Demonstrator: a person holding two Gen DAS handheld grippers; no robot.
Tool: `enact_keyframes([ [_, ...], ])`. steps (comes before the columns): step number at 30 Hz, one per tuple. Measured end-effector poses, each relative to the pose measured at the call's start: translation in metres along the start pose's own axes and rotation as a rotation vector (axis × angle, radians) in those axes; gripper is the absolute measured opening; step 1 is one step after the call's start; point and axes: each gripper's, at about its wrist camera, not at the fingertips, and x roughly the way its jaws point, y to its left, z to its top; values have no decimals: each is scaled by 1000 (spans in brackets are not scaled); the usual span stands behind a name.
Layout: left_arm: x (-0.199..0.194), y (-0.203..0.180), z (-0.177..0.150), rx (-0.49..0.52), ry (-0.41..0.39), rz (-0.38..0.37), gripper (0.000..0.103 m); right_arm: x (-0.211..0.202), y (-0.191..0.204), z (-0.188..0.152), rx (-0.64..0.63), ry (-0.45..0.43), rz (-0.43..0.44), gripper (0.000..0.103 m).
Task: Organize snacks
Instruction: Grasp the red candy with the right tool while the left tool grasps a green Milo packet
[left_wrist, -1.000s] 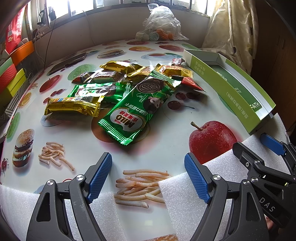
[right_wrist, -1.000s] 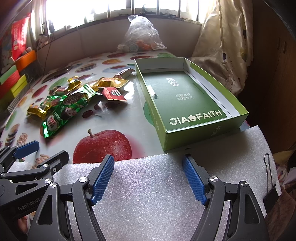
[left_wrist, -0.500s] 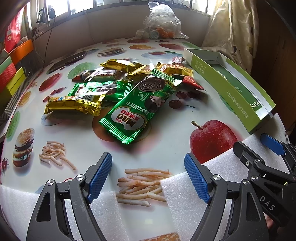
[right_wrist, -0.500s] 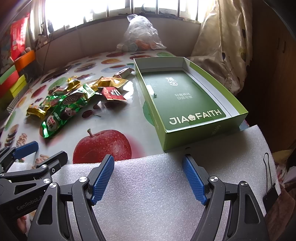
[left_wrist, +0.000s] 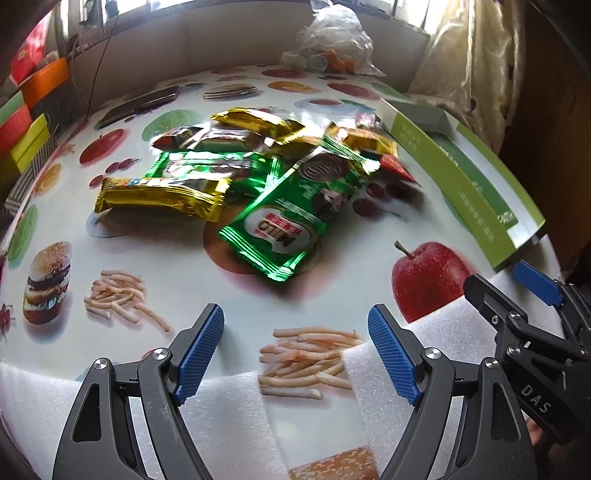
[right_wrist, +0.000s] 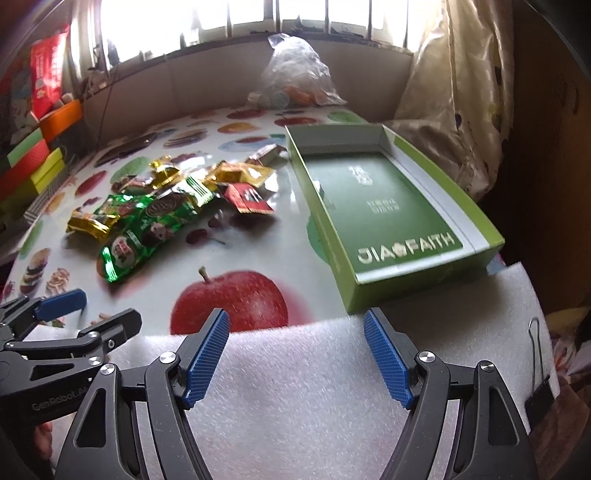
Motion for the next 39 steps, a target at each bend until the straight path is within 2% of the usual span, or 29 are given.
enact_keyframes([
  [8,-12,29,22,-42,-55,17,81,5,14,28,-55,-2,51,76],
  [12,-11,35,34,-32,-67,-21,81,7,22,36,-61,5,108,76],
  [15,-7,34,43,-4,-63,-27,81,6,28,38,-77,12,119,76],
  [19,-2,34,50,9,-59,-31,81,0,25,47,-92,-42,114,76],
  [24,6,28,58,27,-55,-54,81,2,12,67,-76,-88,71,76],
  [27,12,21,61,52,-43,-68,81,17,2,73,-75,-53,10,74],
  [32,19,15,67,81,-36,-80,81,28,-19,68,-48,-11,-39,73],
  [39,31,6,73,131,-18,-68,81,25,-49,61,-18,0,-123,73],
])
